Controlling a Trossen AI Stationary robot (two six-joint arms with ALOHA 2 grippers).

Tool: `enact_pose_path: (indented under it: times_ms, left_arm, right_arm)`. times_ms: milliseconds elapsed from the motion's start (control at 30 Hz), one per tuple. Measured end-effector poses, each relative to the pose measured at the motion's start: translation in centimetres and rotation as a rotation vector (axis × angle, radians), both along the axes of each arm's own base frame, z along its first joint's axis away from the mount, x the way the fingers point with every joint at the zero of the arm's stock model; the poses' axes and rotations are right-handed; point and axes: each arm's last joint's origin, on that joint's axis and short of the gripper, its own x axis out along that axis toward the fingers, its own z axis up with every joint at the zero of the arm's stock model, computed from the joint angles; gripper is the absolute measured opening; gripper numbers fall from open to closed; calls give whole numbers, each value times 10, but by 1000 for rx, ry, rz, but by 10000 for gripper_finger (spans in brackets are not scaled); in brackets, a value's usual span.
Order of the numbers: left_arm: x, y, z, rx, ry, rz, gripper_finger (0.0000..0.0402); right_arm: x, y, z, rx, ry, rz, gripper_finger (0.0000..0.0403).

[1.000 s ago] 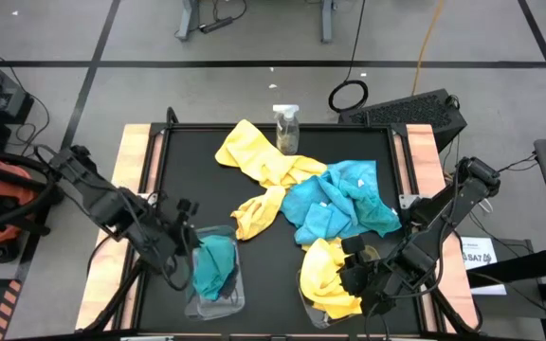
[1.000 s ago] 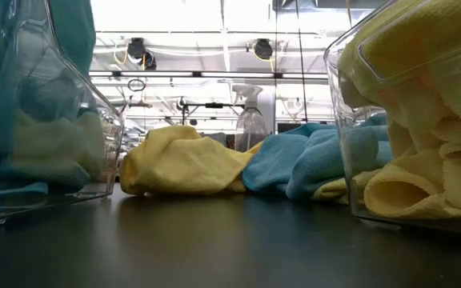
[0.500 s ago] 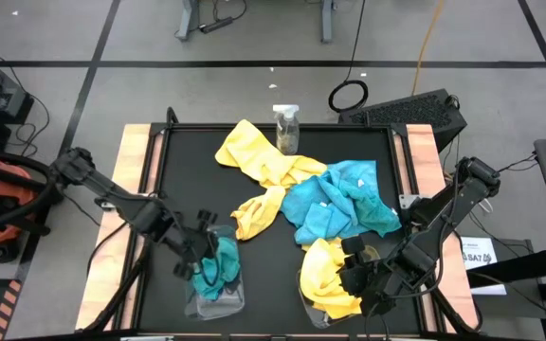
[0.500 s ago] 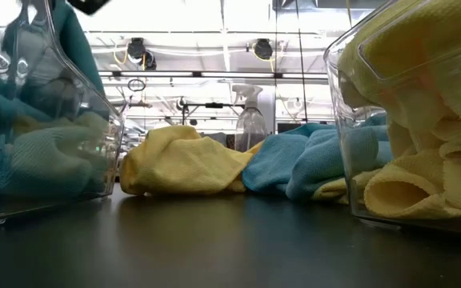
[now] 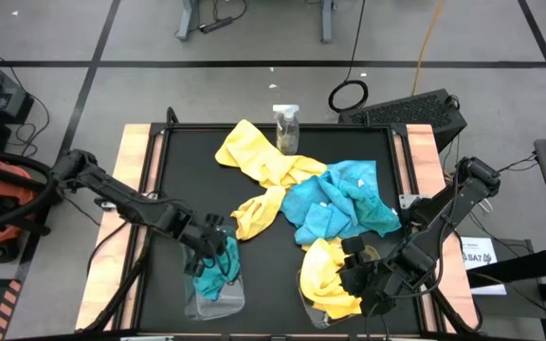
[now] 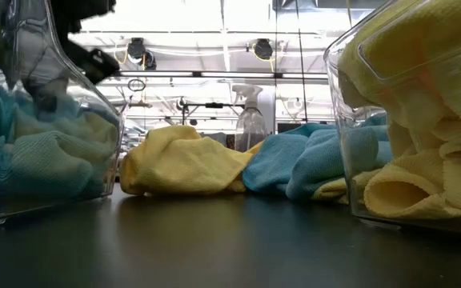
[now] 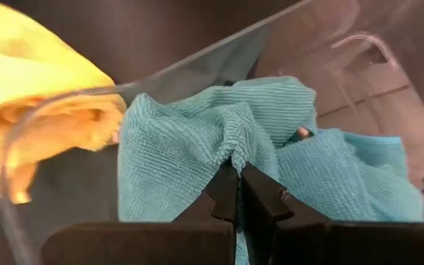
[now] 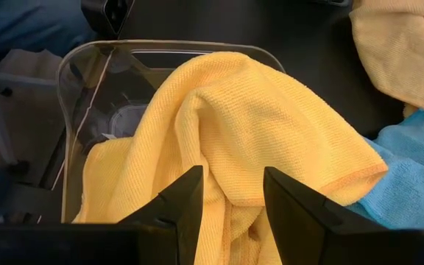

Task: Sort microfiber towel by color & place in baskets
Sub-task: Put the blue microfiber towel into the left transparent bin

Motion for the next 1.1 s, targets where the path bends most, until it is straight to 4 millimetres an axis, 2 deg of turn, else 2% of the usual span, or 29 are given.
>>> enact_pose_path:
  times_ms: [167,500,633,767,1100]
  left_arm:
    - [6,-2,-10,-4,-1,4,38]
    - [13,-5,-28,33,58,9,176]
    - [14,-3,-27,18,77,24,221]
    - [19,-3,-8,-53,73,21,244]
    - [20,-5,58,-84,-15,-38,247]
  right_arm:
    - [0,0,0,-3,0,5,136]
    - [0,0,0,-3,-2,7,136]
    - [0,0,0,-3,-2,7,136]
    - [0,0,0,-8,1,11,136]
    - [-1,-3,-1,-70,-15,-11,136]
